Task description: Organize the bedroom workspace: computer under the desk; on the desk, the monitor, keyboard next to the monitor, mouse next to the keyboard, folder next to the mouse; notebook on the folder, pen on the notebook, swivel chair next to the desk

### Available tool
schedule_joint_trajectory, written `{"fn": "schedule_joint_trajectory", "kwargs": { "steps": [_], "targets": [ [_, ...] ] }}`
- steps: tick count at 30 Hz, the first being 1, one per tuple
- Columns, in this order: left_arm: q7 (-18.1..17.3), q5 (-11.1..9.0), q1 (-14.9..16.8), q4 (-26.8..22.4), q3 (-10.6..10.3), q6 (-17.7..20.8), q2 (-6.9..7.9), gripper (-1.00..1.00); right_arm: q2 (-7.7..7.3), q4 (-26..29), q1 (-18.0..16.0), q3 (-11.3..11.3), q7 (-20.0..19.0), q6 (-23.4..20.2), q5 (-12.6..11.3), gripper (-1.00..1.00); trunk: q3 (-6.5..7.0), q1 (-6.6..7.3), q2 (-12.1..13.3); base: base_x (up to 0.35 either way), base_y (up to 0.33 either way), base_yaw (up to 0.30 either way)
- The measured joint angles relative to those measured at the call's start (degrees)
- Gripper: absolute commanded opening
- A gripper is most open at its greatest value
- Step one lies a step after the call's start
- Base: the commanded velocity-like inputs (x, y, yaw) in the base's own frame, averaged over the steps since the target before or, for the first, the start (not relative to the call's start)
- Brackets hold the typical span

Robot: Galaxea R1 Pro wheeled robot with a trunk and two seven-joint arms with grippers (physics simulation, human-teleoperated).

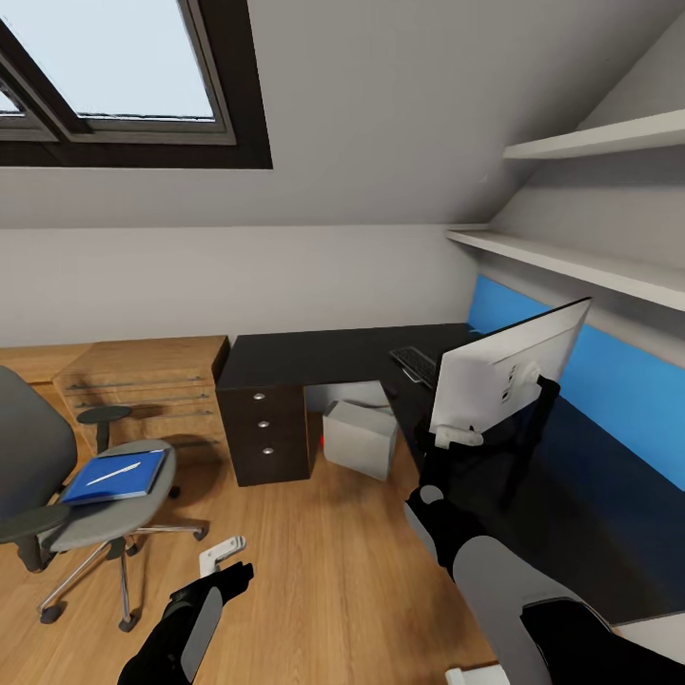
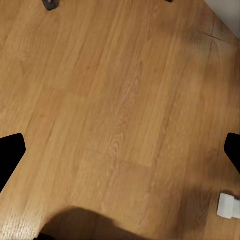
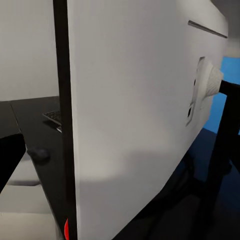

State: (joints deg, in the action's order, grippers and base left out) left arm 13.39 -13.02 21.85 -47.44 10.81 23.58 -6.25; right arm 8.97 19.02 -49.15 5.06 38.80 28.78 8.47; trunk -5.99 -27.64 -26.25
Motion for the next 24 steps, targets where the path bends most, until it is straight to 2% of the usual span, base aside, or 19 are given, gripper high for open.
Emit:
{"fn": "schedule_joint_trajectory", "kwargs": {
  "steps": [9, 19, 24],
  "targets": [
    [0.0, 0.0, 0.0, 0.0, -0.1, 0.0, -0.03, 1.00, 0.00, 0.1, 0.0, -0.1, 0.1, 0.0, 0.0, 1.00, 0.00, 0.01, 0.0, 0.096, 0.065, 0.000],
    [0.0, 0.0, 0.0, 0.0, -0.1, 0.0, -0.03, 1.00, 0.00, 0.1, 0.0, -0.1, 0.1, 0.0, 0.0, 1.00, 0.00, 0.00, 0.0, 0.019, 0.008, 0.000],
    [0.0, 0.0, 0.0, 0.0, -0.1, 0.0, -0.03, 1.00, 0.00, 0.1, 0.0, -0.1, 0.1, 0.0, 0.0, 1.00, 0.00, 0.02, 0.0, 0.175, 0.000, 0.000]
  ]
}}
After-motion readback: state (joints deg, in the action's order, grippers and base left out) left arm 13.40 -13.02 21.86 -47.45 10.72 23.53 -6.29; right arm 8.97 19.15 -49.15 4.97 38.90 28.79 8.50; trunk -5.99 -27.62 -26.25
